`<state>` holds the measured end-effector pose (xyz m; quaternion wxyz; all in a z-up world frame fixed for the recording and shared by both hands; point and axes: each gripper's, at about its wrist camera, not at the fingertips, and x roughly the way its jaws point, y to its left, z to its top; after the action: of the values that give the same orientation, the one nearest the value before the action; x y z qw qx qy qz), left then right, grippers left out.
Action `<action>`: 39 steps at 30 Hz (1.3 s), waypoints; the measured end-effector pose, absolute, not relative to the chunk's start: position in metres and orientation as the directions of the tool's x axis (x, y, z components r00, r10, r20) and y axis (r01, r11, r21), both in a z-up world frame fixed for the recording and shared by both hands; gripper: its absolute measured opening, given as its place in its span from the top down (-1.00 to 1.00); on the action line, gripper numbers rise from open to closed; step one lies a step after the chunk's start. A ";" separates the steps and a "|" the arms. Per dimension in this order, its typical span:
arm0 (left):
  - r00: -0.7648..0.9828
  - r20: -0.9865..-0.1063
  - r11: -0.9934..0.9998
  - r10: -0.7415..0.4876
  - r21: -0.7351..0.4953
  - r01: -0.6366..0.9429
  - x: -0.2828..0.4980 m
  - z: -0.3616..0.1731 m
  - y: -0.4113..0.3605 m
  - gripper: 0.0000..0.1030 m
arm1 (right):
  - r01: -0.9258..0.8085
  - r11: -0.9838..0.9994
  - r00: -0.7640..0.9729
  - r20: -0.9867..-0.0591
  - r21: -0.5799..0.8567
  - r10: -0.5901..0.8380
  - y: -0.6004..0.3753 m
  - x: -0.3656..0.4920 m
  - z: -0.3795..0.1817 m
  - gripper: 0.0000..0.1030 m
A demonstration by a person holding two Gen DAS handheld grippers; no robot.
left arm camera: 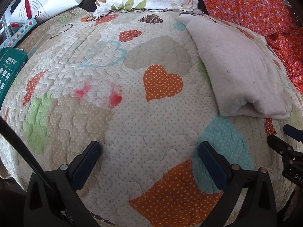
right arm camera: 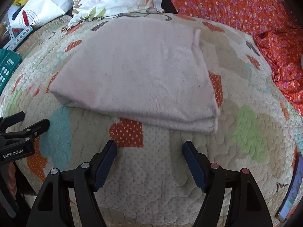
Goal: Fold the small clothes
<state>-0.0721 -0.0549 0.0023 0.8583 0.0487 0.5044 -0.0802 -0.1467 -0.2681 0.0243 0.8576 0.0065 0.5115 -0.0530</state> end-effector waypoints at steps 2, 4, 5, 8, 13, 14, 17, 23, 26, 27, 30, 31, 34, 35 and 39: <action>0.479 -0.873 0.983 -0.090 0.001 0.185 -0.073 0.002 -0.055 -1.00 | 0.103 0.994 0.471 -0.878 -0.044 -0.088 -0.269 -0.146 0.023 -0.58; 0.479 -0.873 0.983 -0.091 -0.002 0.183 -0.073 0.002 -0.055 -1.00 | 0.124 0.991 0.467 -0.879 -0.045 -0.098 -0.272 -0.145 0.020 -0.70; 0.478 -0.874 0.983 -0.092 -0.004 0.182 -0.073 0.002 -0.055 -1.00 | 0.131 0.991 0.466 -0.879 -0.042 -0.098 -0.273 -0.144 0.019 -0.72; 0.473 -0.876 0.984 -0.093 -0.009 0.178 -0.072 0.001 -0.054 -1.00 | 0.148 0.989 0.466 -0.880 -0.027 -0.094 -0.277 -0.143 0.017 -0.82; 0.466 -0.878 0.986 -0.104 -0.030 0.164 -0.071 0.001 -0.052 -1.00 | 0.173 0.985 0.491 -0.868 0.014 -0.074 -0.279 -0.143 0.014 -0.99; 0.461 -0.881 0.987 -0.109 -0.039 0.159 -0.071 0.001 -0.051 -1.00 | 0.187 0.982 0.494 -0.865 0.014 -0.082 -0.278 -0.142 0.013 -1.00; 0.450 -0.886 0.986 -0.111 -0.042 0.161 -0.070 0.001 -0.051 -1.00 | 0.229 0.974 0.486 -0.867 0.001 -0.114 -0.274 -0.141 0.013 -1.00; 0.468 -0.878 0.986 -0.104 -0.028 0.167 -0.073 0.003 -0.052 -1.00 | 0.219 0.976 0.492 -0.861 -0.016 -0.125 -0.273 -0.139 0.012 -1.00; 0.497 -0.862 0.988 -0.097 -0.024 0.151 -0.076 0.007 -0.051 -1.00 | 0.221 0.975 0.527 -0.837 -0.035 -0.150 -0.270 -0.142 0.011 -1.00; 0.518 -0.851 0.990 -0.087 -0.015 0.141 -0.079 0.010 -0.050 -1.00 | 0.224 0.974 0.536 -0.829 -0.043 -0.160 -0.268 -0.142 0.011 -1.00; 0.601 -0.797 0.992 -0.052 0.027 0.122 -0.091 0.030 -0.050 -1.00 | 0.231 0.972 0.546 -0.820 -0.051 -0.172 -0.267 -0.141 0.011 -1.00; 0.632 -0.774 0.993 -0.039 0.043 0.114 -0.097 0.040 -0.050 -1.00 | 0.232 0.971 0.540 -0.824 -0.048 -0.170 -0.268 -0.141 0.012 -1.00; 0.750 -0.661 0.992 0.003 0.099 0.084 -0.130 0.078 -0.049 -1.00 | 0.230 0.972 0.507 -0.847 -0.046 -0.160 -0.271 -0.144 0.022 -0.92; 0.775 -0.632 0.991 0.000 0.105 0.086 -0.141 0.090 -0.047 -1.00 | 0.245 0.968 0.519 -0.837 -0.046 -0.171 -0.273 -0.151 0.031 -0.87; 0.837 -0.547 0.990 -0.031 0.101 0.102 -0.181 0.133 -0.037 -1.00 | 0.311 0.950 0.602 -0.778 0.024 -0.177 -0.283 -0.179 0.080 -0.85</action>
<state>-0.1811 -0.0374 0.1331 0.9562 0.0630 0.2837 -0.0349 -0.1786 -0.2830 0.0799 0.8915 0.0787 0.4245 -0.1369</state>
